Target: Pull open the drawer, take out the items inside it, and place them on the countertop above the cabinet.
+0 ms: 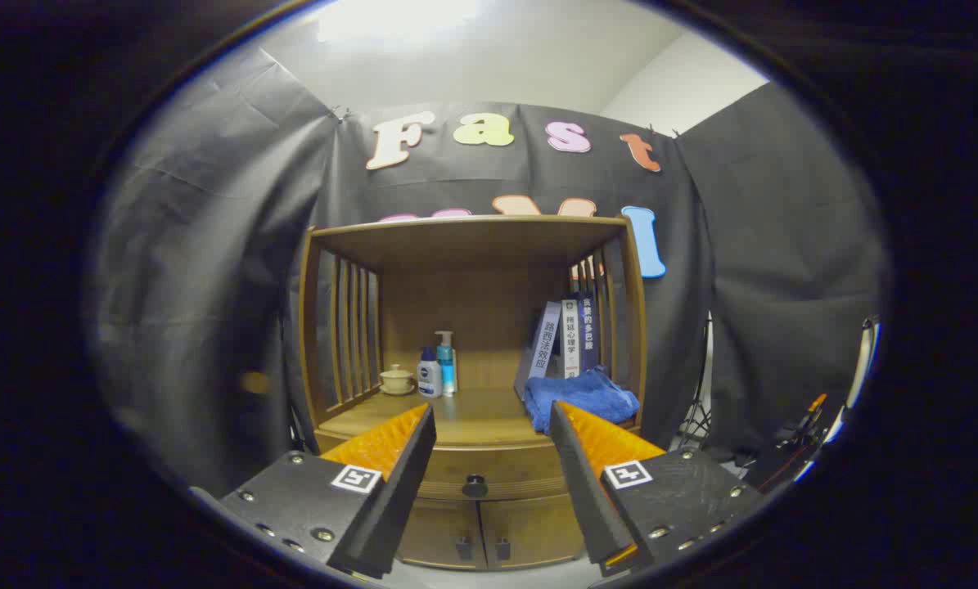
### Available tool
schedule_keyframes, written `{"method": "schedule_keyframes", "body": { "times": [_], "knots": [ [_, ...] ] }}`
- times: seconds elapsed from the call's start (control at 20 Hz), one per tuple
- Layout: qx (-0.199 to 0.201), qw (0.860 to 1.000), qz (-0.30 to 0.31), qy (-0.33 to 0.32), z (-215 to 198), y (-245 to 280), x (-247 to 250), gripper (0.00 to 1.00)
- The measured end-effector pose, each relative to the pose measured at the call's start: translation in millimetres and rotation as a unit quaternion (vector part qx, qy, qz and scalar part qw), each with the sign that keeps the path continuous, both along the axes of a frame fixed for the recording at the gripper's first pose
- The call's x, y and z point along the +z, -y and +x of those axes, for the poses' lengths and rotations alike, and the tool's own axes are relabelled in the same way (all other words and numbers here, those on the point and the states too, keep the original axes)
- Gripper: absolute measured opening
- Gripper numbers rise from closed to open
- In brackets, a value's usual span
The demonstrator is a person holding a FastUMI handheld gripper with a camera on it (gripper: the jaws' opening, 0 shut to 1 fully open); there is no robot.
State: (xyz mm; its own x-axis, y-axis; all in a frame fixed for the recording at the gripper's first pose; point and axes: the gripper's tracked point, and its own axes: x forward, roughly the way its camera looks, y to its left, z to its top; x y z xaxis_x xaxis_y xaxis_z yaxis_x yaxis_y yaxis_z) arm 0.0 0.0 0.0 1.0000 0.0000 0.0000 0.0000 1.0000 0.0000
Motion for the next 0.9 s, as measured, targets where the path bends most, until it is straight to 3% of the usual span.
{"method": "schedule_keyframes", "body": {
  "times": [0.9],
  "knots": [
    [-0.003,1.000,-0.006,0.001,3.7,0.8,0.5,0.84]
  ]
}}
